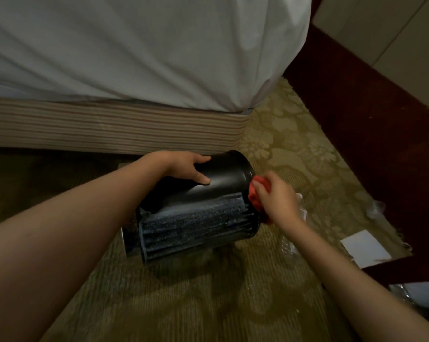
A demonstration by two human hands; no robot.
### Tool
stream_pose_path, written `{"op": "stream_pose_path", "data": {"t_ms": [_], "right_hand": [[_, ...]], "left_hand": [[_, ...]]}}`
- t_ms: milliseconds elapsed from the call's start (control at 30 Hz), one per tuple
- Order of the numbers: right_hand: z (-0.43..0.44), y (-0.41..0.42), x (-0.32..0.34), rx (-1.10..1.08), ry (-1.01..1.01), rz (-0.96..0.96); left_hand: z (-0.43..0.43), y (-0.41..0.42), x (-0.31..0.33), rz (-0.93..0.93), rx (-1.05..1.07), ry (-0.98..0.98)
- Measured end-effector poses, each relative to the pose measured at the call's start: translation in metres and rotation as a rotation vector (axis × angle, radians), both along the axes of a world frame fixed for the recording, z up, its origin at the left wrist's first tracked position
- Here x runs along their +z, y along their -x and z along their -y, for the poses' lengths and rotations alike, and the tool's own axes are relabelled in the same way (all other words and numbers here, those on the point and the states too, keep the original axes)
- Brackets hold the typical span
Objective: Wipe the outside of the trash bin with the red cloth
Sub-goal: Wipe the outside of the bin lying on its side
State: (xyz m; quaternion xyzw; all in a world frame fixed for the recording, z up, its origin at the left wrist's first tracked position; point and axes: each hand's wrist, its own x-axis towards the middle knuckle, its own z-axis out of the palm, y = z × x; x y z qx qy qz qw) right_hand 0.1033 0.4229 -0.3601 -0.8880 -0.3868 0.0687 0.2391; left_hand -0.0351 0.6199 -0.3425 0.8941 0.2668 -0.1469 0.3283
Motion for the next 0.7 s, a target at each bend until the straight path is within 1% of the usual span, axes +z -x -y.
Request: {"op": "stream_pose_path", "data": {"t_ms": [100, 267, 400, 467, 533, 567, 633, 700], "right_hand": [[0.010, 0.001, -0.005, -0.021, -0.018, -0.028], [-0.044, -0.022, 0.011, -0.055, 0.031, -0.058], [-0.078, -0.023, 0.016, -0.097, 0.134, 0.020], [-0.067, -0.018, 0.013, -0.063, 0.103, 0.057], [-0.035, -0.011, 0.003, -0.005, 0.035, 0.115], [-0.017, -0.005, -0.004, 0.006, 0.007, 0.113], [0.012, 0.005, -0.016, -0.004, -0.029, 0.017], [0.022, 0.008, -0.024, -0.048, -0.060, -0.104]], "left_hand": [[0.001, 0.000, -0.001, -0.004, -0.007, 0.001], [-0.001, -0.001, -0.005, 0.005, -0.018, -0.021], [-0.002, 0.000, -0.008, 0.023, -0.011, -0.010], [-0.003, 0.001, -0.009, 0.027, -0.004, 0.001], [-0.003, 0.000, -0.009, 0.029, -0.010, 0.000], [-0.002, 0.000, -0.009, 0.026, -0.014, -0.008], [-0.001, 0.000, -0.008, 0.021, -0.018, -0.021], [0.001, 0.001, -0.007, 0.023, -0.022, -0.028]]}}
